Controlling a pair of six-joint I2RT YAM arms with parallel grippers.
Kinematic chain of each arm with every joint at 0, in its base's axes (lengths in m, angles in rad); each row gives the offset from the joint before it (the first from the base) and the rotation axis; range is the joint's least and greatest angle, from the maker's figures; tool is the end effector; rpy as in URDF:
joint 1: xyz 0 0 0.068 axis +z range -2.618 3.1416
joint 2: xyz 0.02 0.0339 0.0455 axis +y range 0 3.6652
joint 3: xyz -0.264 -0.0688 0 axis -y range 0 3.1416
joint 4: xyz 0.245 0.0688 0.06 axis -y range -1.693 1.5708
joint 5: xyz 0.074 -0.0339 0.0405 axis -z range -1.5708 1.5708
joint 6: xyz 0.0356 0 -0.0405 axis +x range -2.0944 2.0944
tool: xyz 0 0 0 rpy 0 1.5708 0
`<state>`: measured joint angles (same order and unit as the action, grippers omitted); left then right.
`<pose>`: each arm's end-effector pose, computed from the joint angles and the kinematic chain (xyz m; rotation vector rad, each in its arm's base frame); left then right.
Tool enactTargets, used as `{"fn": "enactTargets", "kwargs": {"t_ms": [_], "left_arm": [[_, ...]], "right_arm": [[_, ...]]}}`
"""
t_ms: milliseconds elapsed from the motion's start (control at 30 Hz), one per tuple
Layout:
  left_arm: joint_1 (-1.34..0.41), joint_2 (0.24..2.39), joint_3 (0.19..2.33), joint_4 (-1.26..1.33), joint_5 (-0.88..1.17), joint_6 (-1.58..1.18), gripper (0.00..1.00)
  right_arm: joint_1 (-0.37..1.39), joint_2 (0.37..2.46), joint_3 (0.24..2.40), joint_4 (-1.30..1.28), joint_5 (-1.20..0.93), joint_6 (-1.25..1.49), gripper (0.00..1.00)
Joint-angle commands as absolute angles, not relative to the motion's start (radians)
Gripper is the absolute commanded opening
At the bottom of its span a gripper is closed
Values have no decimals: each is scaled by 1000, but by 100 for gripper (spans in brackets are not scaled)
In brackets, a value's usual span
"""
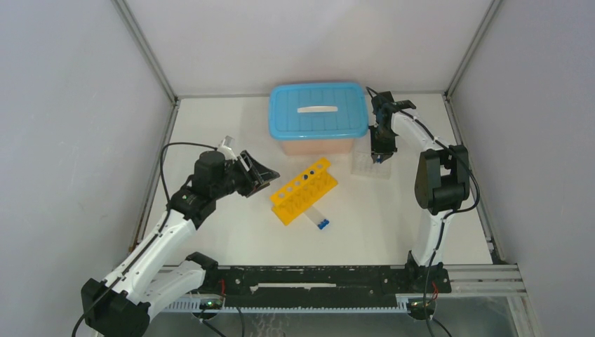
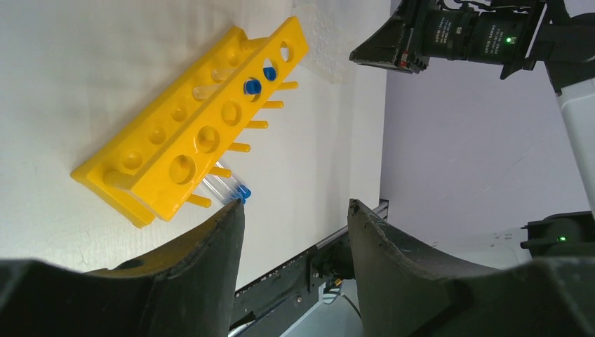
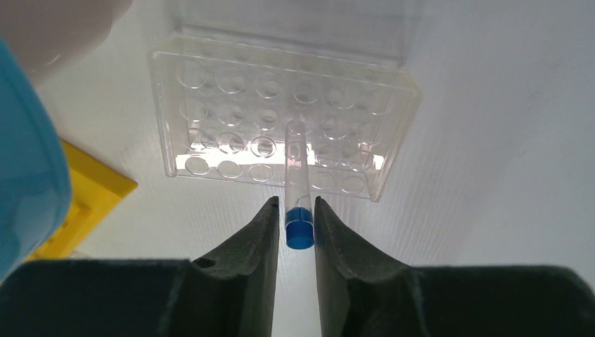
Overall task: Organize the chemistry lab equipment
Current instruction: Insert the test tube into the slot of the test tube rack.
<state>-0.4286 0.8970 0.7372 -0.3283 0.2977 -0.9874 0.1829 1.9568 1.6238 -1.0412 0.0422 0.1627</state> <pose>0.1795 -0.0935 0.2894 -0.4245 2.2135 -1.1335 0.3857 0.0698 0.2272 -0.0236 2.9406 -0.0113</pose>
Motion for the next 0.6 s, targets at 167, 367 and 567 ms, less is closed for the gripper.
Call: {"fn": "enactTargets", "kwargs": {"t_ms": [167, 367, 567], "left_arm": [[-423, 881, 778, -288, 288, -1000, 60], [-423, 881, 779, -289, 291, -1002, 60], [-424, 886, 783, -289, 293, -999, 60]], "right_arm": [[174, 1953, 1644, -1026, 28, 156, 27], [170, 1959, 1668, -1043, 33, 160, 26], [163, 1982, 1730, -1092, 25, 167, 23]]}}
